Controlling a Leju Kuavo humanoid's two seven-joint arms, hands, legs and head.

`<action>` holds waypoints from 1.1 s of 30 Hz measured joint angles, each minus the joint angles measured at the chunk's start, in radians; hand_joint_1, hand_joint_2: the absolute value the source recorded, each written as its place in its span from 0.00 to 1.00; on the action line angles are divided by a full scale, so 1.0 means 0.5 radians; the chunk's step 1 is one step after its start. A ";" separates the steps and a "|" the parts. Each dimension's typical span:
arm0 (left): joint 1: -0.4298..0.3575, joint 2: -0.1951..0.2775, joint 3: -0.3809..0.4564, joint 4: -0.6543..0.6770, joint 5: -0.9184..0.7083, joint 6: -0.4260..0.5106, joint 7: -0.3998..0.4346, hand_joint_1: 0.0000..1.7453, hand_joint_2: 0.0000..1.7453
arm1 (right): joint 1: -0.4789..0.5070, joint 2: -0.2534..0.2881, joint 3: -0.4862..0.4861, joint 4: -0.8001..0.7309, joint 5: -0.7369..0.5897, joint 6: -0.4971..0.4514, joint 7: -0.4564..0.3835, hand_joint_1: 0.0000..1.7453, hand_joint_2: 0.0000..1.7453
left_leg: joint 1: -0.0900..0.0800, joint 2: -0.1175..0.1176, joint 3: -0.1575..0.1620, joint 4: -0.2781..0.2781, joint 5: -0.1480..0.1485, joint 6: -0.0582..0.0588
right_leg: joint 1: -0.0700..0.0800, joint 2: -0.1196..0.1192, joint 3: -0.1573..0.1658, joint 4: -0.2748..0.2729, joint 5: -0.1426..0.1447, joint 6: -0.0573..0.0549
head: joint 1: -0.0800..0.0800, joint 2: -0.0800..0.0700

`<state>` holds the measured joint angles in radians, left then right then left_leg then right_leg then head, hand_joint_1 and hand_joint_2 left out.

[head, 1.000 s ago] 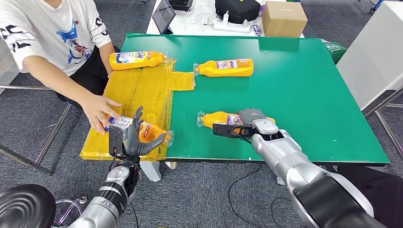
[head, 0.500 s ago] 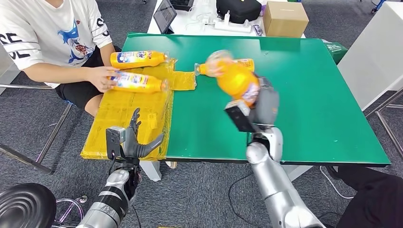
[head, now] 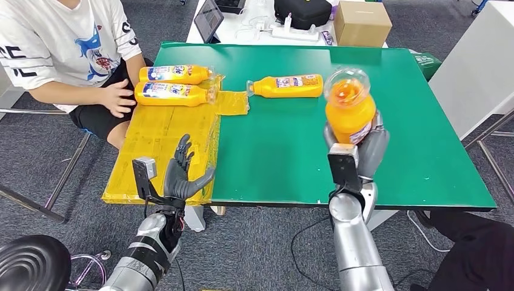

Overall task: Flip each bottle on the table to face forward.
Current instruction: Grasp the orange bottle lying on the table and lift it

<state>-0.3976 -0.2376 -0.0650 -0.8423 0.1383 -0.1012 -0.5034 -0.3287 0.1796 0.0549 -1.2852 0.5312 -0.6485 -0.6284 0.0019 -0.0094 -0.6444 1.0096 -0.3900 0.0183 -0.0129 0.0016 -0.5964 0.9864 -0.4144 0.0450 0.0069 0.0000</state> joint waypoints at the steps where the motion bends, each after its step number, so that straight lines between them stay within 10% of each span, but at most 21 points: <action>1: 0.001 0.000 -0.020 -0.020 0.050 -0.070 0.015 0.00 1.00 | 0.014 -0.004 0.030 0.023 -0.013 0.030 -0.011 1.00 1.00 | 0.000 0.000 0.000 0.000 0.000 0.000 | 0.000 0.000 0.000 0.000 0.000 0.000 | 0.000 0.000; 18: 0.018 0.014 -0.318 -0.125 0.203 -0.444 0.028 0.00 1.00 | 0.066 0.075 0.536 0.677 0.027 0.234 -0.129 1.00 1.00 | 0.001 -0.002 -0.001 0.000 0.000 0.000 | 0.001 0.000 0.000 0.000 0.000 0.000 | 0.000 0.000; 33: 0.047 0.051 -0.463 -0.157 0.124 -0.525 -0.040 0.00 1.00 | -0.072 0.136 0.614 0.930 -0.162 0.324 -0.124 1.00 1.00 | 0.001 -0.002 -0.001 0.000 0.000 0.000 | 0.001 0.000 0.000 0.000 0.000 0.000 | 0.000 0.000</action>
<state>-0.3738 -0.2120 -0.2967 -0.9211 0.2005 -0.3638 -0.5233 -0.3648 0.2475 0.3618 -0.8204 0.4504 -0.4864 -0.6903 0.0023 -0.0101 -0.6448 1.0094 -0.3899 0.0181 -0.0125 0.0015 -0.5965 0.9865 -0.4145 0.0449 0.0069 0.0000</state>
